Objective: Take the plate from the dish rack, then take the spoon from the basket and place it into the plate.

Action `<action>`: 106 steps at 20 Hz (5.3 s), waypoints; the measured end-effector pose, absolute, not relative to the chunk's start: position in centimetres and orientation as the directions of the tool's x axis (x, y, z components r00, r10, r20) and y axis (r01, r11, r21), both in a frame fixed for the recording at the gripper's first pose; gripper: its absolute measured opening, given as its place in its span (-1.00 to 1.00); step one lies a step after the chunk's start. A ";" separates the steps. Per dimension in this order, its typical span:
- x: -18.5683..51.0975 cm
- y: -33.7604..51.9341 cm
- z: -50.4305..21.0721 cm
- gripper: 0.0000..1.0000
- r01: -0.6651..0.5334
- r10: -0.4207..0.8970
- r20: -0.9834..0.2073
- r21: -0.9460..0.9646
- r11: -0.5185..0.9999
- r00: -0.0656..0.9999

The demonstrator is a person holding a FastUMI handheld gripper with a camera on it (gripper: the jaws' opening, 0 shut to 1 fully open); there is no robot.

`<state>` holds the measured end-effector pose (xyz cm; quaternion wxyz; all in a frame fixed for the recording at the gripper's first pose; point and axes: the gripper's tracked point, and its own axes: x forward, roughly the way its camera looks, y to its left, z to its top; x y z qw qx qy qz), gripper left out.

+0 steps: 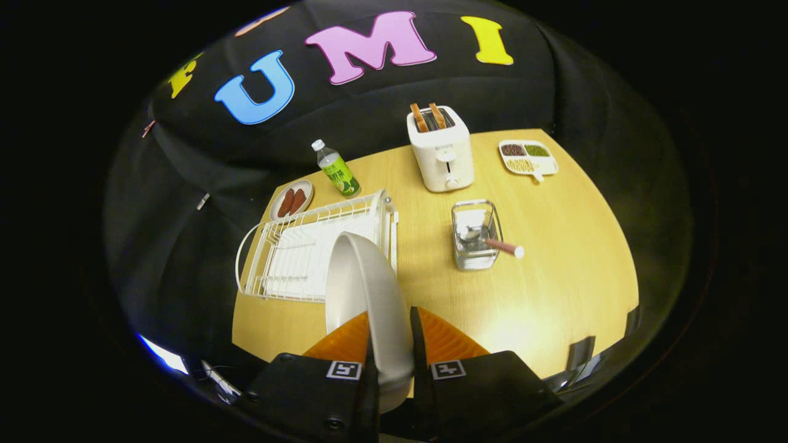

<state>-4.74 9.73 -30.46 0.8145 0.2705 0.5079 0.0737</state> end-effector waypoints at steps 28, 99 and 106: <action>-11.2 12.9 -44.6 0.19 0.334 0.535 -0.756 0.650 0.682 0.378; -13.8 19.7 -35.2 -0.80 -0.410 0.608 -0.663 0.455 0.790 0.436; -15.1 19.0 -38.0 -0.67 -0.410 0.591 -0.713 0.444 0.797 0.377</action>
